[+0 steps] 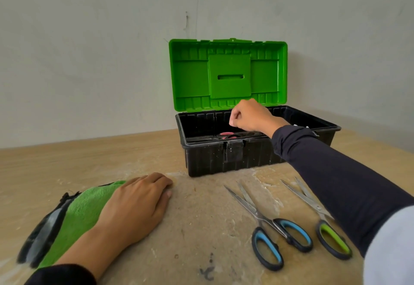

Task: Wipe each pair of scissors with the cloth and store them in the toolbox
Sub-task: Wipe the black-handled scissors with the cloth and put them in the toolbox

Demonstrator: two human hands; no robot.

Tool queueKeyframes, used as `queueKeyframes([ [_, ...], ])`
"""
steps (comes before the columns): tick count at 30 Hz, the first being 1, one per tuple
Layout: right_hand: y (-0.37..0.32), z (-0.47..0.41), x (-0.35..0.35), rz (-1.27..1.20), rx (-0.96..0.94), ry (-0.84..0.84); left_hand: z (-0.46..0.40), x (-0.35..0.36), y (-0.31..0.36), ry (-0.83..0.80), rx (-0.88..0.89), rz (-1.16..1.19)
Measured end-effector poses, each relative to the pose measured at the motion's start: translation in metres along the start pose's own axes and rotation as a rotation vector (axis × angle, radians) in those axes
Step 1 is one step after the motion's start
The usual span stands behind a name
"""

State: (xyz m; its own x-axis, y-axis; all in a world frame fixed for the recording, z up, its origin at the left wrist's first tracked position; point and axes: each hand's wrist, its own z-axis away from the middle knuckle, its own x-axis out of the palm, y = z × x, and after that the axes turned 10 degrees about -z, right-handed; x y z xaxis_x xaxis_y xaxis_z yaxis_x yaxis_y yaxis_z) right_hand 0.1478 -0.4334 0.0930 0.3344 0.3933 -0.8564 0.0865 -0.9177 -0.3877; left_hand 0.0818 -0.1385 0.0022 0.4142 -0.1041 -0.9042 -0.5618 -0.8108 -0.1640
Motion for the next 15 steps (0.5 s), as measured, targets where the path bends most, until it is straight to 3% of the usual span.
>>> queueKeyframes([
  [3,-0.014,0.021,-0.001,-0.009,-0.074,0.188,0.002,-0.003,0.002,0.034,0.034,0.015],
  [9,-0.03,0.08,0.009,-0.088,-0.191,0.394,0.015,-0.011,0.019,-0.008,0.129,0.092],
  [12,-0.039,0.117,0.016,-0.112,-0.217,0.387,0.023,-0.014,0.031,-0.015,0.115,0.172],
  [15,-0.043,0.156,0.022,-0.117,-0.127,0.266,0.028,-0.019,0.043,-0.02,0.085,0.31],
])
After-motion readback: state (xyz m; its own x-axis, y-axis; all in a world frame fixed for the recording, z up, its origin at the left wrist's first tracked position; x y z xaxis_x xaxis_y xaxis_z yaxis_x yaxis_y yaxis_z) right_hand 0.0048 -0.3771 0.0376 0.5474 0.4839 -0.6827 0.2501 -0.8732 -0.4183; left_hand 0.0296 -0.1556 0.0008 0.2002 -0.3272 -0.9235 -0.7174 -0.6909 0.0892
